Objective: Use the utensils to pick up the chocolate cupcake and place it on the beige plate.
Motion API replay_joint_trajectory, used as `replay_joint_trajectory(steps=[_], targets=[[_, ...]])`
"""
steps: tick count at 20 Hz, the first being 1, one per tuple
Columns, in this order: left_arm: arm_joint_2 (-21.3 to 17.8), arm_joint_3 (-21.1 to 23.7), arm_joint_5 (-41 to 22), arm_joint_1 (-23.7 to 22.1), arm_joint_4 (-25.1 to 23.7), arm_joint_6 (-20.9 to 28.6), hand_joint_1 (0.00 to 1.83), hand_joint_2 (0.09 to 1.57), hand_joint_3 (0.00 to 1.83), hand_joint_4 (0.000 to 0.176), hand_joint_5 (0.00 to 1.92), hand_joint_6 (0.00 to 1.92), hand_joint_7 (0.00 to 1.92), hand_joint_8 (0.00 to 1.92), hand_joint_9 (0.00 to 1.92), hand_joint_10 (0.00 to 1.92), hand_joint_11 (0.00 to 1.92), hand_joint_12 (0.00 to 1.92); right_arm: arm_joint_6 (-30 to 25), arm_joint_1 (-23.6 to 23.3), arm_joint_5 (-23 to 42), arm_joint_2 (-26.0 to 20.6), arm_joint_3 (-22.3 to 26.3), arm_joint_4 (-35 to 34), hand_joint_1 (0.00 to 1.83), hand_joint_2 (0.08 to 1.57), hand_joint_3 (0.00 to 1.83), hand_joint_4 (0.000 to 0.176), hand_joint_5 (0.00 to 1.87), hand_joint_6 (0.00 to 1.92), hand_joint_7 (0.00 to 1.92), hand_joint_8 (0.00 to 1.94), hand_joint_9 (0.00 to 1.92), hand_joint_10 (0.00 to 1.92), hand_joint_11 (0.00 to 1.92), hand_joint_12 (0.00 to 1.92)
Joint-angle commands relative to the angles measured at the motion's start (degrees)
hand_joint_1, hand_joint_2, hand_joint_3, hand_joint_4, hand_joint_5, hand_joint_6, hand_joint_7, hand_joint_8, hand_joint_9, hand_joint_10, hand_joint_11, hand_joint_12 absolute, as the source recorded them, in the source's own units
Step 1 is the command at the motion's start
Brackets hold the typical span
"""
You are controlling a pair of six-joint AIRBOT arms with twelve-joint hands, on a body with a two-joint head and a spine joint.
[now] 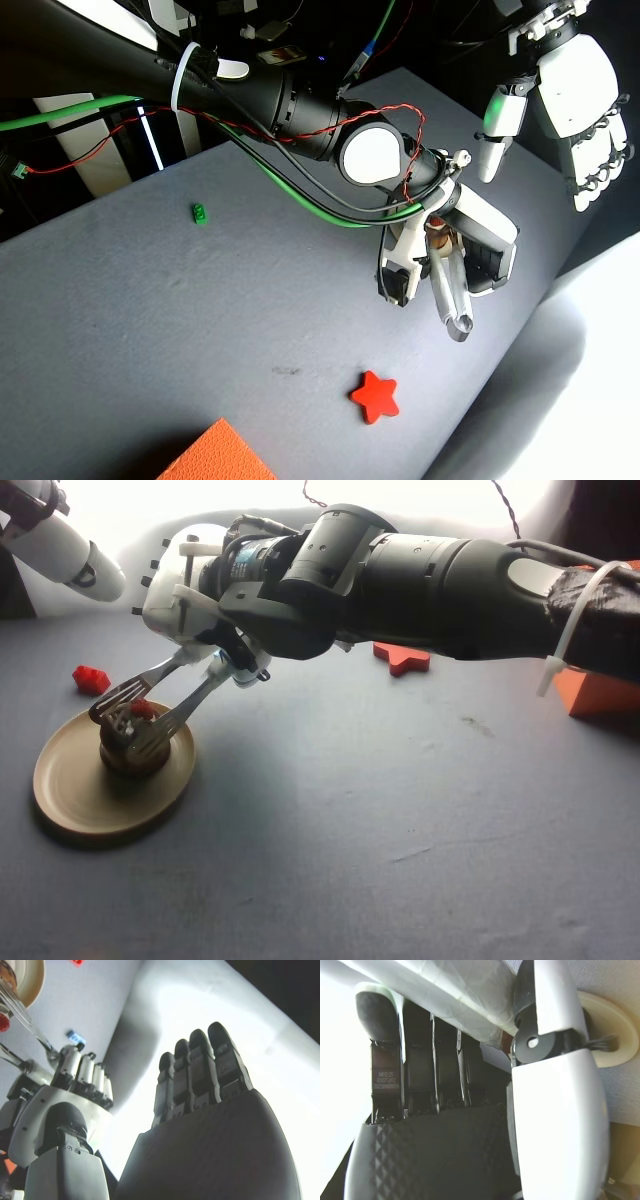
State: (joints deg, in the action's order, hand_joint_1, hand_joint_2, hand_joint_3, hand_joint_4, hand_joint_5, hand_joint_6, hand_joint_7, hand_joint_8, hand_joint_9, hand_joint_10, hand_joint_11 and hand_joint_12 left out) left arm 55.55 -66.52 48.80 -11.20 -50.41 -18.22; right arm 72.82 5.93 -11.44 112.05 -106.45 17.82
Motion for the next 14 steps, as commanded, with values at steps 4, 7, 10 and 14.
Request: replay_joint_trajectory(steps=[4, 7, 10, 14], targets=[[-0.2, 0.0, -2.2, -0.7, -3.9, -0.3, 0.26, 1.05, 0.00, 0.000, 0.17, 0.00, 0.18, 0.00, 0.16, 0.00, 0.00, 0.31, 0.7, -0.5, 6.3, -0.1, 0.0, 0.8, 1.38, 1.20, 0.00, 0.000, 0.64, 1.26, 0.82, 1.24, 0.85, 1.41, 0.71, 1.52], [-0.2, 0.0, -2.2, -0.7, -3.9, -0.3, 0.24, 1.06, 0.00, 0.000, 0.14, 0.00, 0.14, 0.00, 0.14, 0.00, 0.00, 0.24, 0.9, -0.4, 6.3, -0.2, 0.0, 0.8, 1.33, 1.22, 0.00, 0.000, 0.64, 1.30, 0.77, 1.27, 0.82, 1.51, 0.67, 1.50], [-0.2, 0.0, -2.2, -0.7, -3.9, -0.3, 0.27, 1.05, 0.00, 0.000, 0.16, 0.00, 0.17, 0.00, 0.15, 0.00, 0.00, 0.23, 1.1, -0.5, 6.3, -0.2, 0.0, 0.8, 1.32, 1.23, 0.00, 0.000, 0.67, 1.31, 0.73, 1.31, 0.77, 1.56, 0.60, 1.51], [-0.2, 0.0, -2.2, -0.7, -3.9, -0.3, 0.25, 1.05, 0.00, 0.000, 0.17, 0.00, 0.18, 0.00, 0.17, 0.00, 0.00, 0.35, 1.2, -0.4, 6.3, -0.2, 0.0, 0.8, 1.32, 1.24, 0.00, 0.000, 0.65, 1.30, 0.72, 1.32, 0.79, 1.56, 0.62, 1.53]])
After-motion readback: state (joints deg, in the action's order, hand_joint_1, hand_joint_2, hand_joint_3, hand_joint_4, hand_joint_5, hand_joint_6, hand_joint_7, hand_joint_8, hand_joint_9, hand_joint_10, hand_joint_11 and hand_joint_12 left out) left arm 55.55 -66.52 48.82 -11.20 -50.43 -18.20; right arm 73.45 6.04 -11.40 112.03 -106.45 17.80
